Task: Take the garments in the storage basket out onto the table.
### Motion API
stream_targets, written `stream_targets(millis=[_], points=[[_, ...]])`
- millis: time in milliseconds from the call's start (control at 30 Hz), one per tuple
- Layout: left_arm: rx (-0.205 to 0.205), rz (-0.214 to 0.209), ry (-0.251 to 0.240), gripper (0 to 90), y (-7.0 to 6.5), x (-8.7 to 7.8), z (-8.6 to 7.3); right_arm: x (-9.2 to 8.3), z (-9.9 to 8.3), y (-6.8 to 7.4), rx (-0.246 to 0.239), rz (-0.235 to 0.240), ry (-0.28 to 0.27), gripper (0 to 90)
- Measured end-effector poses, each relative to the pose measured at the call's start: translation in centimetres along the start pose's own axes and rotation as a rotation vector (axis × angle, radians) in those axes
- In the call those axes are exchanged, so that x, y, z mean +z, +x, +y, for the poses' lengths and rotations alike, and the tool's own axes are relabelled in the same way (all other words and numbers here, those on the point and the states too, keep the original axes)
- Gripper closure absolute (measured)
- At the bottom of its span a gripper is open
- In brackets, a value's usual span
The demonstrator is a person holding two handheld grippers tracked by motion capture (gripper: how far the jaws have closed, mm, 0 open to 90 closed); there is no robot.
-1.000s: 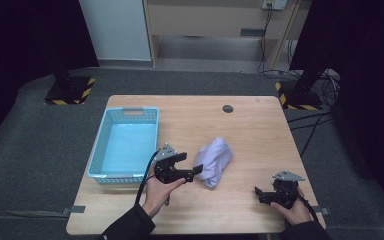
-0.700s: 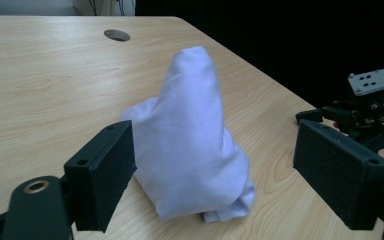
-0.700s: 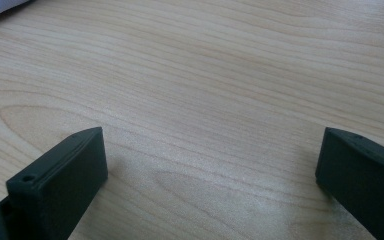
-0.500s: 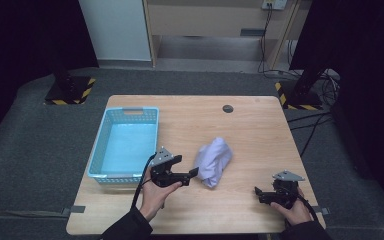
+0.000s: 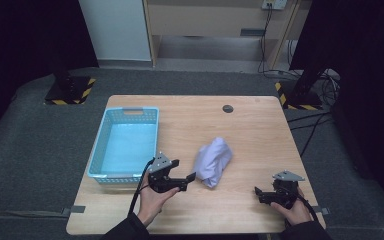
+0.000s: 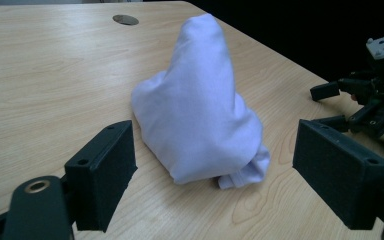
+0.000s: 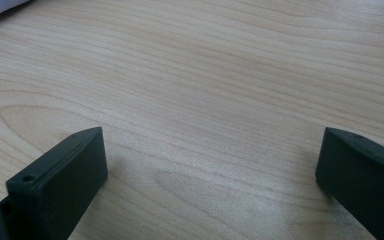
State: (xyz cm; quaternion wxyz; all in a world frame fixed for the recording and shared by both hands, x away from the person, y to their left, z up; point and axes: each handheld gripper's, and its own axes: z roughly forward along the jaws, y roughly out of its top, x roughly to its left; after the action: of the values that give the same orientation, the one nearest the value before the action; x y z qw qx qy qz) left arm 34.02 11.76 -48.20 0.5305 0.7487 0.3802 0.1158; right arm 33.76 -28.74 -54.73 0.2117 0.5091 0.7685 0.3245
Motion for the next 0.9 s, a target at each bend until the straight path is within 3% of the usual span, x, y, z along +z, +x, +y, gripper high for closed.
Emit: stream_targets(millis=[200,900], points=[[0.008,0.026,-0.005,17.2,-0.1,-0.3,-0.6,0.0,0.0,0.0,0.001,0.000,0.000,0.4],[0.011,0.037,0.060,17.0,-0.1,-1.0,-3.0,0.0,0.0,0.0,-0.001,0.000,0.000,0.5]])
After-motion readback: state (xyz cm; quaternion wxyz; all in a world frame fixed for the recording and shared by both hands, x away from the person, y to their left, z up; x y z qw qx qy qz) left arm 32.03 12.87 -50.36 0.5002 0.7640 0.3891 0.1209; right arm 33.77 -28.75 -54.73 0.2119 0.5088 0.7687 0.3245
